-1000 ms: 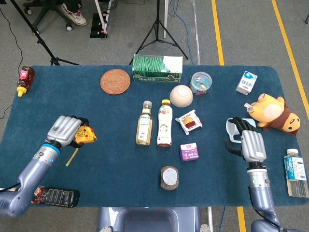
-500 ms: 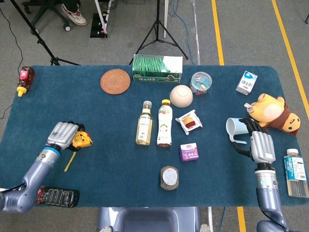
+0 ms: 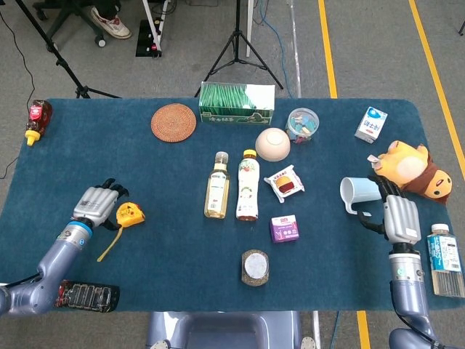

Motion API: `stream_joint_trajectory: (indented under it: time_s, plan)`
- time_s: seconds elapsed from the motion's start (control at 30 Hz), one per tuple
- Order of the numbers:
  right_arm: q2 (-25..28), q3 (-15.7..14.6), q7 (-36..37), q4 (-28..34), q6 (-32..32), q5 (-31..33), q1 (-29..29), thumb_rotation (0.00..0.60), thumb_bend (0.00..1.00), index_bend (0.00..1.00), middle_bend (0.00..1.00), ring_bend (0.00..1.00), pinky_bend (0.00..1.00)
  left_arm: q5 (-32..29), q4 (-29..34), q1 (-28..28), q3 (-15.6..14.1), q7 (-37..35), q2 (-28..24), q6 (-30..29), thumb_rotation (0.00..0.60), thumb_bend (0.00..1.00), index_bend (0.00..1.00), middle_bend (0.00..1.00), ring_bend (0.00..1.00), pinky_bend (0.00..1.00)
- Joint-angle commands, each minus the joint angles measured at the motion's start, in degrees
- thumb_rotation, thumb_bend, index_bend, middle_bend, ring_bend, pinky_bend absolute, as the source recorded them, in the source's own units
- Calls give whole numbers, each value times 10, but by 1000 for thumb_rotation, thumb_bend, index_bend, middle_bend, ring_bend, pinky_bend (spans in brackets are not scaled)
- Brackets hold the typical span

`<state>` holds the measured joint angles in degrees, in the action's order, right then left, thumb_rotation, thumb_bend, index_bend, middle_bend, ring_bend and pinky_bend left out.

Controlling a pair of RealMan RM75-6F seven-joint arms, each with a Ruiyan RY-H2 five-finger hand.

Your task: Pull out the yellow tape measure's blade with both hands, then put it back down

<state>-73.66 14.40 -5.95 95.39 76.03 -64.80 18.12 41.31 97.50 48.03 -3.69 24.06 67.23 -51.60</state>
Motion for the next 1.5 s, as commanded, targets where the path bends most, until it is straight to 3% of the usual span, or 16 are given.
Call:
stream_joint_trajectory:
  time_s: [0.03, 0.17, 0.4, 0.63, 0.73, 0.8, 0.93, 1.17, 1.5]
  plan:
    - [2, 1, -1, 1, 2, -1, -1, 600, 313, 164, 168, 171, 208, -2, 4, -2, 3, -2, -6, 4, 600, 156, 172, 144, 10, 205]
    - [6, 2, 0, 4, 6, -3, -4, 600, 314, 163, 168, 170, 207, 8, 11, -11, 11, -12, -11, -6, 600, 148, 155, 123, 0, 196]
    - [12, 2, -1, 4, 10, -13, -6, 600, 316, 165, 178, 172, 208, 86, 36, -73, 38, -74, -20, -112, 600, 149, 165, 123, 8, 203]
    - [13, -3, -8, 0, 16, -30, -6, 600, 324, 270, 264, 234, 208, 136, 57, -123, 46, -112, -28, -190, 600, 157, 329, 207, 117, 249]
    - [12, -6, -14, -5, 26, -45, -7, 600, 326, 307, 288, 257, 217, 172, 73, -164, 46, -137, -31, -250, 600, 157, 376, 238, 140, 265]
    - [18, -18, -27, 2, 33, -64, -11, 600, 326, 331, 301, 266, 224, 219, 85, -215, 33, -154, -28, -332, 600, 157, 398, 255, 147, 276]
    - [24, -30, -42, 17, 42, -80, -18, 600, 326, 358, 313, 270, 225, 266, 78, -265, 21, -158, -15, -395, 600, 158, 440, 278, 158, 284]
    - [24, -46, -71, 35, 62, -94, -34, 600, 327, 378, 313, 269, 225, 315, 80, -320, 13, -156, -6, -446, 600, 158, 461, 297, 170, 285]
    - [28, -63, -85, 56, 89, -105, -62, 600, 326, 388, 314, 265, 225, 342, 95, -366, 3, -137, -5, -446, 600, 157, 461, 297, 173, 285]
